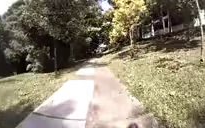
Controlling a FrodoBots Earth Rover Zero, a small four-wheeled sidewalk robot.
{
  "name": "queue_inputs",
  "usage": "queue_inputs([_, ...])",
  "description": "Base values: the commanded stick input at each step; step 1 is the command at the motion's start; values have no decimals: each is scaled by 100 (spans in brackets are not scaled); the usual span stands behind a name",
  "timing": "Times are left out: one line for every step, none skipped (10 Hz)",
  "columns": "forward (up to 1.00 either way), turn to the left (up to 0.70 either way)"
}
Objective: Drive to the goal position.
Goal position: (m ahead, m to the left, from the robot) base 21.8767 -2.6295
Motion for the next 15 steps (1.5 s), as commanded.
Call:
queue_inputs([50,0])
queue_inputs([50,0])
queue_inputs([50,0])
queue_inputs([50,0])
queue_inputs([50,0])
queue_inputs([50,0])
queue_inputs([50,0])
queue_inputs([50,0])
queue_inputs([50,0])
queue_inputs([50,0])
queue_inputs([50,0])
queue_inputs([50,0])
queue_inputs([50,0])
queue_inputs([50,0])
queue_inputs([50,0])
